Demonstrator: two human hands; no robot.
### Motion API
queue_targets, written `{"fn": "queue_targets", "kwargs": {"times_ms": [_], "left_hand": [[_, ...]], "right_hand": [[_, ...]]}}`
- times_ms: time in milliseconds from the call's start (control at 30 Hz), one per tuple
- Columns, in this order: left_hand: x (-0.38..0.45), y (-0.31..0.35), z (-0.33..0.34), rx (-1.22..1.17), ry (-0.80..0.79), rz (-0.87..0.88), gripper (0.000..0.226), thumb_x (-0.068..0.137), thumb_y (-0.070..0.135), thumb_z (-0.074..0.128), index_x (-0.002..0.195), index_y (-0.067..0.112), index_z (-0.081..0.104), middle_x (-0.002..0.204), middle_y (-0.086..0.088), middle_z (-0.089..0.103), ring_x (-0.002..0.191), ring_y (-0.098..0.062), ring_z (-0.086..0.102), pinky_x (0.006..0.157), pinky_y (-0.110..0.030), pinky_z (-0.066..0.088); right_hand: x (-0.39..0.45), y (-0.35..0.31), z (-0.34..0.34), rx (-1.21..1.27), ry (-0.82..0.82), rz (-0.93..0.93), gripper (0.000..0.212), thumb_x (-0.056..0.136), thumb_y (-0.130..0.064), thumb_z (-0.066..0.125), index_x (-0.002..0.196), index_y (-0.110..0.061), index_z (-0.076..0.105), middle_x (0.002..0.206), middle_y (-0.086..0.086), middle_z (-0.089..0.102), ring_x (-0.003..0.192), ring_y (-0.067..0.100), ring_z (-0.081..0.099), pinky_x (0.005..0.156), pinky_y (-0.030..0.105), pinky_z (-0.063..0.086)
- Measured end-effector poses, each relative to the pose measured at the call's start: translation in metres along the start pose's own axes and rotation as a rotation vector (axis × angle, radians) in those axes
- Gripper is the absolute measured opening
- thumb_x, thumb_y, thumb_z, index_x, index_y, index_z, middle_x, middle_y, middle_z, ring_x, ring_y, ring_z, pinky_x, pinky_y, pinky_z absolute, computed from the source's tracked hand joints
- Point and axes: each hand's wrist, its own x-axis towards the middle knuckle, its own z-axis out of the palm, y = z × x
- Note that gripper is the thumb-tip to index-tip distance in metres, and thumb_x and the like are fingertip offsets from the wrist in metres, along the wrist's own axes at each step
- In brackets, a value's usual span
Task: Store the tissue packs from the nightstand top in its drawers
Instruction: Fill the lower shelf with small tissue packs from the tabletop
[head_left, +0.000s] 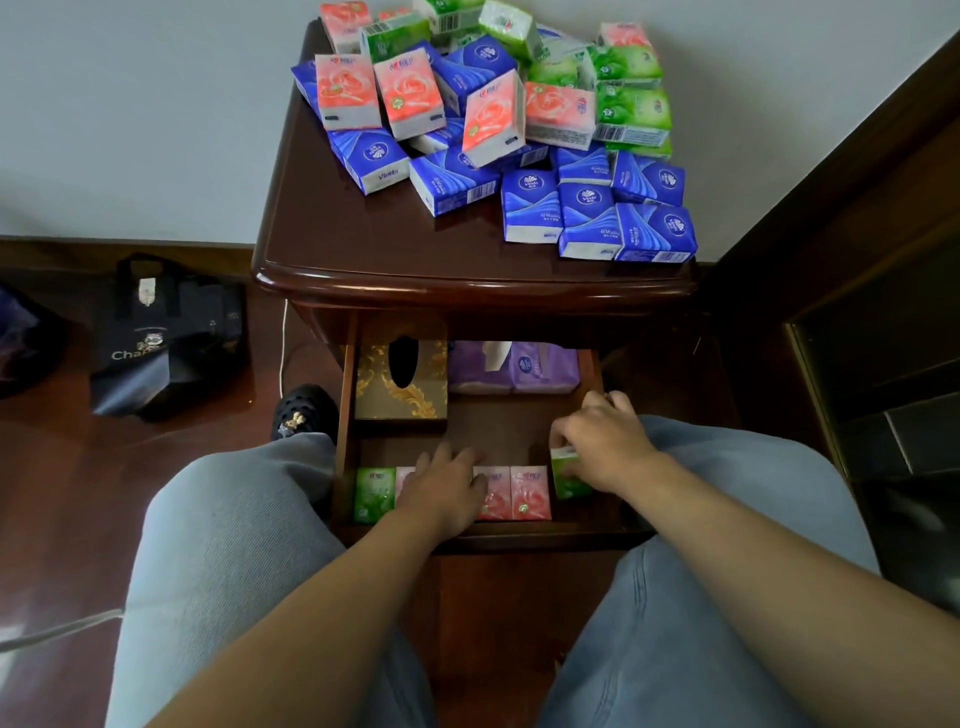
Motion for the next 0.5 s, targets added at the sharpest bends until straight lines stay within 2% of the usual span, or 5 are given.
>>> {"fn": "queue_targets", "kwargs": {"times_ms": [133,233,300,400,500], "left_hand": [[-0.002,-0.001,-0.001,0.08,-0.113,-0.04,0.057,0.105,0.048,0.037,0.16,0.03,0.031,0.167,-0.007,0.023,0.151,-0.04,0.021,0.12,-0.051,0.027],[-0.003,-0.002,0.0,0.079,-0.163,-0.045,0.06,0.106,0.049,0.037,0.161,0.026,0.029,0.169,-0.007,0.02,0.154,-0.038,0.015,0.121,-0.051,0.025],[-0.004,-0.003,-0.001,0.078,-0.164,-0.04,0.062,0.105,0.049,0.039,0.161,0.026,0.029,0.169,-0.007,0.02,0.154,-0.038,0.015,0.122,-0.05,0.025],[-0.004,-0.006,-0.003,0.045,-0.157,-0.049,0.062,0.103,0.047,0.043,0.16,0.026,0.03,0.168,-0.007,0.022,0.154,-0.036,0.018,0.123,-0.05,0.027],[-0.004,-0.008,-0.006,-0.003,-0.144,-0.073,0.06,0.103,0.041,0.045,0.16,0.026,0.032,0.166,-0.009,0.024,0.152,-0.035,0.023,0.122,-0.05,0.03]], "right_hand": [[0.006,-0.009,0.011,-0.186,-0.07,-0.054,0.025,0.095,-0.033,0.07,0.119,-0.03,0.072,0.123,0.001,0.068,0.132,0.023,0.048,0.128,0.049,0.004],[0.01,-0.016,0.022,-0.289,-0.128,-0.128,0.021,0.098,-0.019,0.061,0.112,-0.026,0.074,0.111,-0.002,0.072,0.124,0.021,0.058,0.129,0.051,-0.011],[0.013,-0.019,0.029,-0.351,-0.173,-0.171,0.021,0.098,-0.019,0.061,0.114,-0.025,0.074,0.114,-0.002,0.073,0.127,0.021,0.059,0.125,0.053,-0.018],[0.02,-0.022,0.039,-0.409,-0.217,-0.212,0.028,0.099,-0.026,0.062,0.125,-0.024,0.07,0.132,0.001,0.069,0.144,0.025,0.046,0.125,0.055,-0.018],[0.022,-0.021,0.047,-0.402,-0.245,-0.21,0.035,0.103,-0.03,0.055,0.135,-0.022,0.065,0.142,0.006,0.063,0.147,0.029,0.04,0.128,0.053,-0.011]]}}
